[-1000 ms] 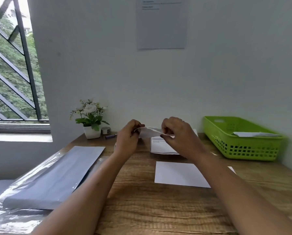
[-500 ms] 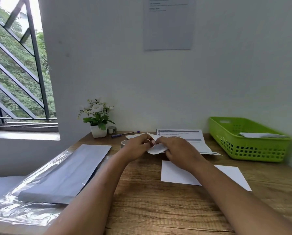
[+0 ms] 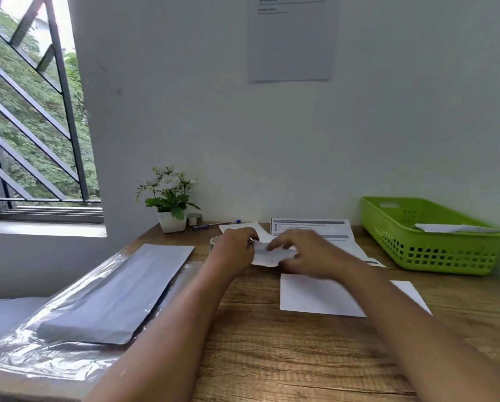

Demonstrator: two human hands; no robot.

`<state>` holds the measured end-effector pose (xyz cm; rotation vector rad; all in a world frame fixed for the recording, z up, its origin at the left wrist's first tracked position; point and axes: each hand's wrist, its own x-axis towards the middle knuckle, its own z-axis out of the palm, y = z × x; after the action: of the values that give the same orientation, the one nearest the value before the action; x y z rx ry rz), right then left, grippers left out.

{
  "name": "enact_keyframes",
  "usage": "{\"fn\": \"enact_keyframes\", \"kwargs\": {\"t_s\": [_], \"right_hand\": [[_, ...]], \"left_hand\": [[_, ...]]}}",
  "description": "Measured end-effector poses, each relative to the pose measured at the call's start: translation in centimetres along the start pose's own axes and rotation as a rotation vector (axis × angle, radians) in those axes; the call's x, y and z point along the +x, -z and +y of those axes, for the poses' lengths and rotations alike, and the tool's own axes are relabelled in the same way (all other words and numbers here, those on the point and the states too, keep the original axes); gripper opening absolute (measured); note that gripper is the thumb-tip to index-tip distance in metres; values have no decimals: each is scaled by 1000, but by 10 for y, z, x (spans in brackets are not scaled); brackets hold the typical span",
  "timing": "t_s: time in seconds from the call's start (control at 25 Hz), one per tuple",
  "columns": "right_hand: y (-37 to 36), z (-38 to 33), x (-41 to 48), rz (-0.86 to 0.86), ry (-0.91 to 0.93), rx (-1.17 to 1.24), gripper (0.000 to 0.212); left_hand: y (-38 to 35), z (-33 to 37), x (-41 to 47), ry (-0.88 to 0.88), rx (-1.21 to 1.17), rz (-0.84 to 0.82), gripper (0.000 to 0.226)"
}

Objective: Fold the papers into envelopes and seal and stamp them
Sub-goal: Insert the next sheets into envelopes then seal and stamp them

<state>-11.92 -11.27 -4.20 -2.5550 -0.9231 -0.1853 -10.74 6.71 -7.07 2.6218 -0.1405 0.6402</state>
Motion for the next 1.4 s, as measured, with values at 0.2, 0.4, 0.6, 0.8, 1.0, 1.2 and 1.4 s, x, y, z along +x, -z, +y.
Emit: {"fn": "enact_keyframes", "kwargs": {"t_s": [0.2,0.4,0.6,0.8,1.0,1.2,1.4], "right_hand": [[47,22,-26,-418,-382,-248,51],[36,29,-23,-580,-451,-275,58],[32,28,-22,-592,-339,-201,35],[37,39,-26,-426,-260,381,16],[41,56,-26,-204,-349,536,17],[26,58,-16,-216,-386,565,10],[23,57,-12,-29,-461,585,4]], "left_hand": [[-4,4,-2,-23,63,-9,27],[-7,7,-4,-42,115,-28,23],[-7,8,-5,-41,147,-12,23],[-9,7,-6,-25,117,-11,21],[-7,8,-5,-25,71,14,21],[-7,12,-6,-54,53,39,21],[-5,14,-8,-110,-8,-11,23]]}}
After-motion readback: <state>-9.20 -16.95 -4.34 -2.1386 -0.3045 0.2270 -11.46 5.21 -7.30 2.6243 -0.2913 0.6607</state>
